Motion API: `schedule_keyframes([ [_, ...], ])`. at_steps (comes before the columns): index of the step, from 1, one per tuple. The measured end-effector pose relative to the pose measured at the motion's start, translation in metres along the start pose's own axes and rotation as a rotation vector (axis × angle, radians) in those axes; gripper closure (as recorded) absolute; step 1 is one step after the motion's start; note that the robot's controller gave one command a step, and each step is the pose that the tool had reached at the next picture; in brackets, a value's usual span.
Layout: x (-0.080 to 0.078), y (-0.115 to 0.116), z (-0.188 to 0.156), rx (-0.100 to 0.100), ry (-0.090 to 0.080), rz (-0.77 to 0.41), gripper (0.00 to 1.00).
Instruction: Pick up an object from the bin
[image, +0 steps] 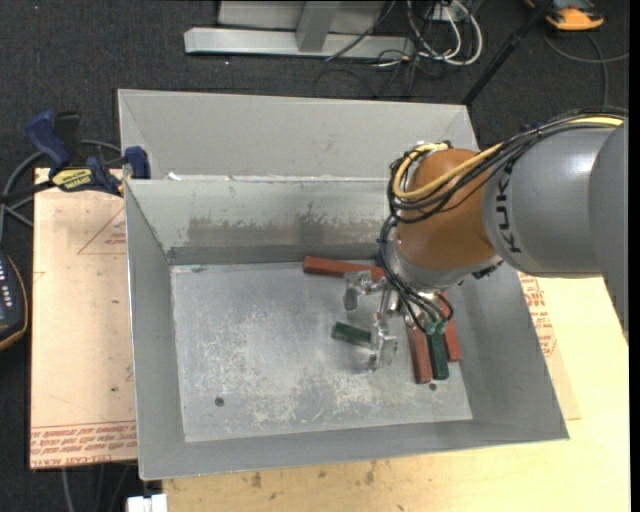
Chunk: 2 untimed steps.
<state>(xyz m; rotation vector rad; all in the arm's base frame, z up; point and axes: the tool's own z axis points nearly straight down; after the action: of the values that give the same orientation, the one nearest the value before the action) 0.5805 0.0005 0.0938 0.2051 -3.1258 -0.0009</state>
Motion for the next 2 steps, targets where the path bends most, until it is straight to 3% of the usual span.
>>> schedule_keyframes([
  [1, 0.005, -0.048, 0.009, 0.004, -0.009, -0.353, 0.00],
  [2, 0.002, -0.040, 0.024, 0.001, -0.010, -0.264, 0.00],
])
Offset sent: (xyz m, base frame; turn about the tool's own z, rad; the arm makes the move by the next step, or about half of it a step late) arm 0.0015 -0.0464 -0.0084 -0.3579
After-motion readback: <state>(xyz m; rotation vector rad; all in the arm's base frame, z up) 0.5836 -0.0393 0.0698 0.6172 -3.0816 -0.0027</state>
